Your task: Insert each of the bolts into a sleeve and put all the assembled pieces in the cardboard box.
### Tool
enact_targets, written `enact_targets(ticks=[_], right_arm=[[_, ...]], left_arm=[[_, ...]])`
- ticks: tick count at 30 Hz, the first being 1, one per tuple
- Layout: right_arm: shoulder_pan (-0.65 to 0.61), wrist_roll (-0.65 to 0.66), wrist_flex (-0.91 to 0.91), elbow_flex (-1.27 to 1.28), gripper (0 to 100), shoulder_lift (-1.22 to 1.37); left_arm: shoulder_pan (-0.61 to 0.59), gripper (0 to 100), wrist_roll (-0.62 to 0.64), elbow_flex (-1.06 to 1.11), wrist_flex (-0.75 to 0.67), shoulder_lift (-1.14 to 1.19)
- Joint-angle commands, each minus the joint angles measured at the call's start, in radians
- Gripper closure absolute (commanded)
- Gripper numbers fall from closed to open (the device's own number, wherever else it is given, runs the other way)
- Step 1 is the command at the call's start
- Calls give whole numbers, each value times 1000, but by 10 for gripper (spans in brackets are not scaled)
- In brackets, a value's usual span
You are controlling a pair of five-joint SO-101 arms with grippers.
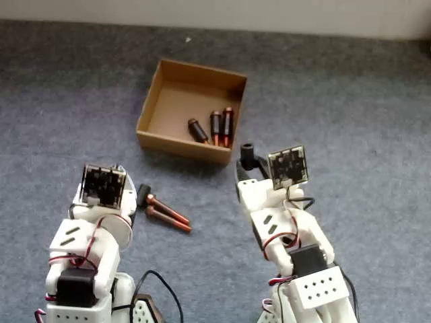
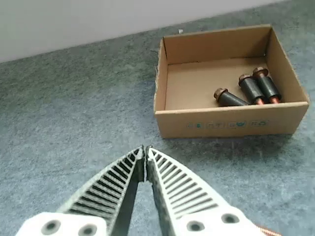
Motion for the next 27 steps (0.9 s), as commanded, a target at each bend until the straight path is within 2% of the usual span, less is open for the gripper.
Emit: enact_targets(ticks=[1,9,14,20,24,27], right_arm=[[7,-5,-25,-13,993,-24],[7,-5,-25,-13,993,-24],[7,-3,-25,-12,993,-22],[7,-3,-25,-12,992,-22],[7,-2,-25,-12,991,-22],[7,-2,-25,-12,991,-22]], left_arm=[[19,950,-18,-120,-2,209],[42,949,-9,-323,3,728],[74,940,157,-429,3,1004],[114,889,457,-539,3,1265],[156,889,488,-575,3,1372],[156,935,489,-598,2,1402]])
